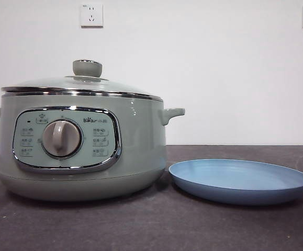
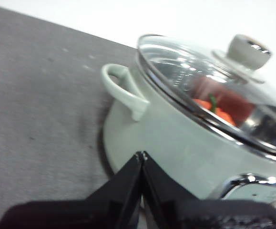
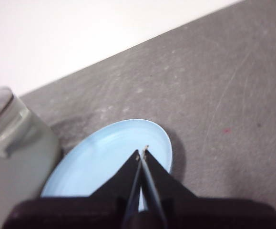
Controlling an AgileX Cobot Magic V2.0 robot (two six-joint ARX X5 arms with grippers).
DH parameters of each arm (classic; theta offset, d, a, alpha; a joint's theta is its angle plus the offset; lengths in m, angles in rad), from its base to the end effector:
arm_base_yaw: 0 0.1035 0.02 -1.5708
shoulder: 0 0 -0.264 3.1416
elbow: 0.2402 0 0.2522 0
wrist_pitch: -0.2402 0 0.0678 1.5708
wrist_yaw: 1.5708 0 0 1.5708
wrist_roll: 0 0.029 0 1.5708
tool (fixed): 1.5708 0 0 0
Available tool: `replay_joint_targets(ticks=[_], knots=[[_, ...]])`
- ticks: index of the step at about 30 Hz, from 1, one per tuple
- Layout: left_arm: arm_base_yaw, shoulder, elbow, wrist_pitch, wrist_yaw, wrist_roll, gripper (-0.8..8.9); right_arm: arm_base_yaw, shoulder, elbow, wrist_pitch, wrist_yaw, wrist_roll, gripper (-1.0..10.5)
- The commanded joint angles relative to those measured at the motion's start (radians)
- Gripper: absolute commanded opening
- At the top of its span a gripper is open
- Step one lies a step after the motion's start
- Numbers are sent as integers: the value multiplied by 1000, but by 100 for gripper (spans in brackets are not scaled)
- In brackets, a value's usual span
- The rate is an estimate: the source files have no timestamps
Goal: Take the pumpkin out from the steamer,put the pumpkin in the blue plate,close the lid
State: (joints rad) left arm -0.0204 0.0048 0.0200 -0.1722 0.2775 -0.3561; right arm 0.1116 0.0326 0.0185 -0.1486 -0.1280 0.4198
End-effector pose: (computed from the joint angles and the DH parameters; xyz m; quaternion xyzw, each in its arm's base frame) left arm 0.0944 -0.0099 0.1535 -0.1845 0.1027 -0.1318 0.9685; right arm 0.0962 0.0145 0.1530 0.2068 0.1043 0.0996 0.9677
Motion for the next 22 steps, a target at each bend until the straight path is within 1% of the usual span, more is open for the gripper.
replay_joint_targets(ticks=[1,7,12,16,22], knots=[[2,-3,-14,13,12,-67,-3,0,0,-11,8,6,80,-16],[2,-3,-8,20,17,-68,-8,0,0,3,5,-5,83,-16],[2,9,53,-34,11,-67,-8,0,0,56,2,-5,111,-17],[2,59,124,-70,10,-66,-8,0,6,125,-34,-4,113,-17],[2,183,239,-68,10,-56,-8,0,53,237,-71,-4,109,-16]])
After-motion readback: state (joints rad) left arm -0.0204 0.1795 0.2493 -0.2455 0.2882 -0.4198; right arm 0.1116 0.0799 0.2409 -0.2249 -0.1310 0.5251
